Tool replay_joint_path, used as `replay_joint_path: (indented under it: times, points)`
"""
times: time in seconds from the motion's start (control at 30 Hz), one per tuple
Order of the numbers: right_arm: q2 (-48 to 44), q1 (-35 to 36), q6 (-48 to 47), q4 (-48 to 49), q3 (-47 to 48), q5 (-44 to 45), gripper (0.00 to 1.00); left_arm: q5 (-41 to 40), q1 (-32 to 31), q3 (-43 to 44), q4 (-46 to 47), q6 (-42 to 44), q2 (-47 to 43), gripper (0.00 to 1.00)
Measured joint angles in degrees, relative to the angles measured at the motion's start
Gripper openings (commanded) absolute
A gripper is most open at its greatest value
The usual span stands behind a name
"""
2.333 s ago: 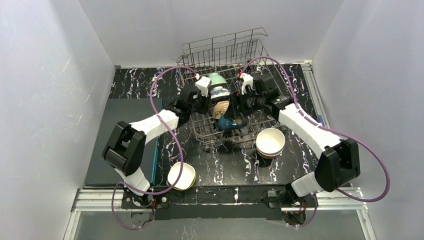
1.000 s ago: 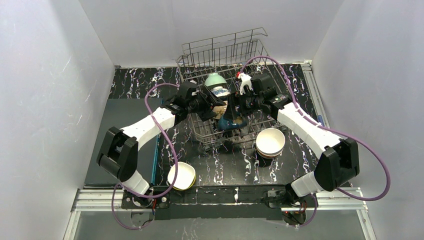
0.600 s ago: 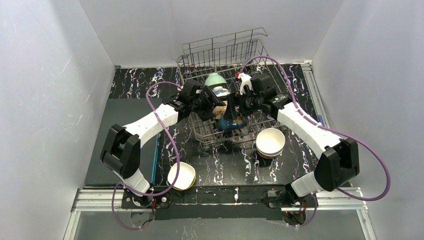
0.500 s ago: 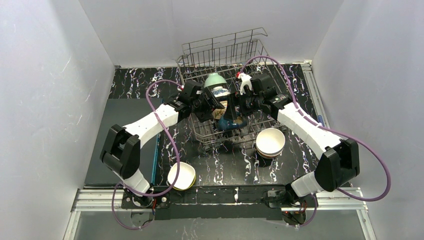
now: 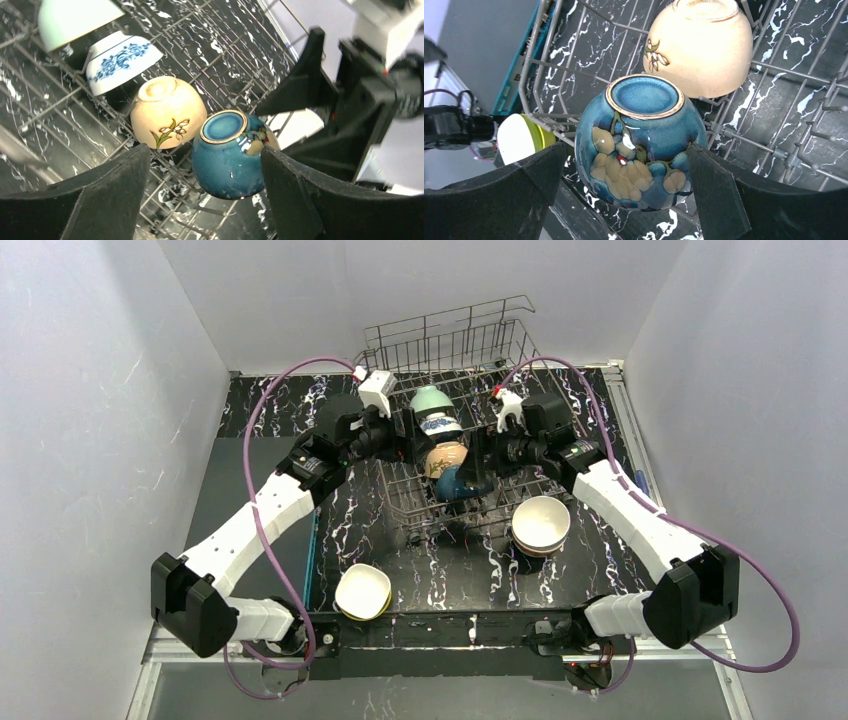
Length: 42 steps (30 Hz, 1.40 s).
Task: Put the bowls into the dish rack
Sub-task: Adjust the bowl in the dish rack, then pick up the bowl from the dish rack.
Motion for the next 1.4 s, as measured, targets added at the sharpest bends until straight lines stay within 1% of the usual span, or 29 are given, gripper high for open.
replay_joint_path:
  times: [0.07,0.2,0.23,0.27,0.33,0.43,0.53,0.8,0.9,0.97,1.03,1.13,1.2,1.27,1.4]
  points:
    - [0.0,-1.8,1.7,1.7,-0.7,-2.9,0.99,3.1,0.0,0.6,-0.8,4.8,0.0,0.8]
    - [-0.1,-6.4,5.3,5.7,-3.3,-7.9,0.99,9.2,-0.4,6.2,-7.4,14.3,3.7,0.84]
    - [-0.2,-7.7,6.1,6.6,-4.0,-8.7,0.99,9.9,-0.5,7.3,-8.5,15.7,4.6,0.87]
    - [-0.3,-9.1,7.0,7.3,-4.7,-9.5,0.99,10.7,-0.9,9.2,-10.7,18.1,6.0,0.96]
    - [-0.5,-11.8,8.4,8.0,-5.6,-10.5,0.99,11.4,-1.7,12.2,-14.7,21.6,8.3,0.98]
    - [-0.9,-15.6,10.2,9.1,-6.3,-11.1,0.99,11.3,-3.6,16.8,-20.4,25.9,12.0,0.98]
    - [-1.4,-17.8,11.2,9.8,-7.0,-11.2,0.99,10.9,-6.4,21.3,-25.8,30.1,15.5,0.98]
    - [-1.5,-18.1,11.3,10.2,-8.5,-12.0,0.99,9.2,-13.0,29.0,-35.0,38.7,22.5,0.98]
    - [-1.8,-18.1,11.1,10.3,-8.5,-12.1,0.99,6.2,-15.3,33.6,-37.9,40.9,26.7,0.98]
    - [-1.9,-18.2,11.1,10.3,-8.5,-12.4,0.99,3.4,-16.5,35.2,-38.7,41.9,28.7,0.98]
    - [-1.9,-18.2,11.1,10.3,-8.5,-12.8,0.99,0.2,-17.5,35.7,-39.5,43.0,30.2,0.96]
    - [-1.9,-18.2,11.1,10.4,-8.6,-13.3,0.99,-5.6,-19.5,35.8,-39.8,44.9,31.8,0.9]
    - [-1.9,-18.2,11.0,10.3,-8.6,-13.3,0.99,-8.3,-20.5,36.2,-40.1,45.5,32.2,0.83]
    - [-1.9,-18.3,11.0,10.4,-8.9,-13.5,0.99,-10.7,-21.3,36.4,-40.4,46.4,32.2,0.74]
    - [-1.9,-18.3,11.1,10.4,-9.4,-13.9,0.99,-12.7,-22.3,36.5,-40.2,47.7,32.2,0.57]
